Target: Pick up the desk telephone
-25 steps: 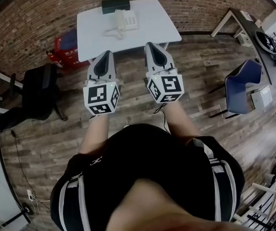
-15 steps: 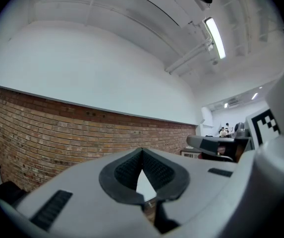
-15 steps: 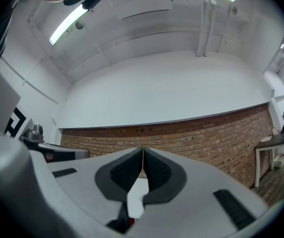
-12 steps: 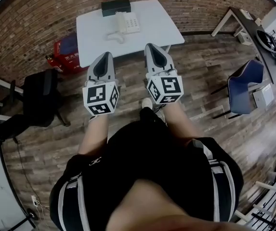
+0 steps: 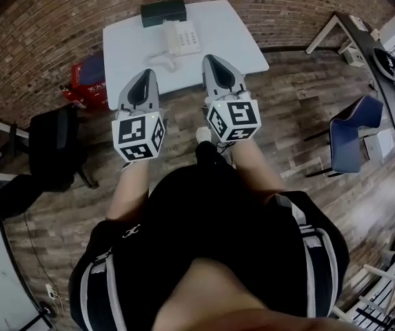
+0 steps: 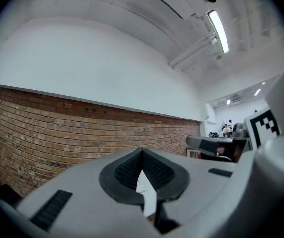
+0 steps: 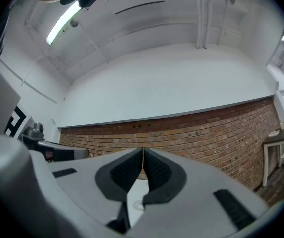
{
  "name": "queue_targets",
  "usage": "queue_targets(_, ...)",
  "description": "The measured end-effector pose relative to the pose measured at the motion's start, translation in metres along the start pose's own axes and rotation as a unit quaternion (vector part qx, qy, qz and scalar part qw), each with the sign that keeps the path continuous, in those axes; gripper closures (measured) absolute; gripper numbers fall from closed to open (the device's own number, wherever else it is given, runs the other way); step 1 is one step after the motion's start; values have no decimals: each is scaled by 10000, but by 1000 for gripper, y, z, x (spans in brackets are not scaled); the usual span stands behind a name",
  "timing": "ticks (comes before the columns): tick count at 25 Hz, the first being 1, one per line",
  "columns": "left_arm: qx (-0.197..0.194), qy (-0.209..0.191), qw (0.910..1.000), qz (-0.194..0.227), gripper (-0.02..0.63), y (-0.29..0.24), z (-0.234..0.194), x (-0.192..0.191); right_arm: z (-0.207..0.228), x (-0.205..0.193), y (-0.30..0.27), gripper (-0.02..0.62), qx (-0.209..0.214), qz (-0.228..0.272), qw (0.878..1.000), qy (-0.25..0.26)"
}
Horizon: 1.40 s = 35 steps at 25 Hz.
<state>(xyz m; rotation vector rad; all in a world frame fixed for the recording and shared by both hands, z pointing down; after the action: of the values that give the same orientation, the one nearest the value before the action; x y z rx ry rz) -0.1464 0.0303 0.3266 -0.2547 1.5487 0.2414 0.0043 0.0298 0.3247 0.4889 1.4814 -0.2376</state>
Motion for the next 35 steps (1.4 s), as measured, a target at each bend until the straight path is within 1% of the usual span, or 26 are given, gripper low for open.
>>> queue_targets(5,71,-5,10000,-33,604,-58,-2,-8,42,-18,-45,595,83,-60,9999,-15)
queue_targets(10,252,95,9993,-268,604,-119,-6,-18,86,-35,-87,595,134,-181,9996,-172)
queue_targets(14,319,77,9987,-395,604,-168,-4,-19,120,-42,-116,595,166,-229,9993,-237)
queue_targets(18,366,35,9979,-535,604,-215,1,-20,154,-56,-145,595,260,-425,9981,-349)
queue_targets(22,455,91,9968,-651,604,-256,6,-18,186,-68,-172,595,409,-631,9963,-422)
queue_targets(25,563,111,9955,-756,604,-281,5,-20,208,-79,-194,595,479,-743,9946,-552)
queue_targets(30,782,185,9922,-953,604,-310,0,-30,225,-98,-224,595,736,-954,9907,-636)
queue_targets(33,788,171,9915,-1023,604,-323,-1,-38,237,-111,-238,595,789,-1091,9882,-727)
queue_targets(35,771,159,9908,-1097,604,-331,-4,-44,238,-119,-248,595,895,-1172,9856,-824)
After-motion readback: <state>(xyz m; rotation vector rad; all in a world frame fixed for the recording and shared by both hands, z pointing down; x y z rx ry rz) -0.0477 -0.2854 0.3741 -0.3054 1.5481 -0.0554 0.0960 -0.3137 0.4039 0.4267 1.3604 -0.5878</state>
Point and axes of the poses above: the fingertips, and each gripper's own axes: y backward along the fingers, z to its right, x out of its top, the point moved 2 cm from there along y, backward along the fingers, and after that the axes turned 10 degrees about x, right-handed, at the moved point
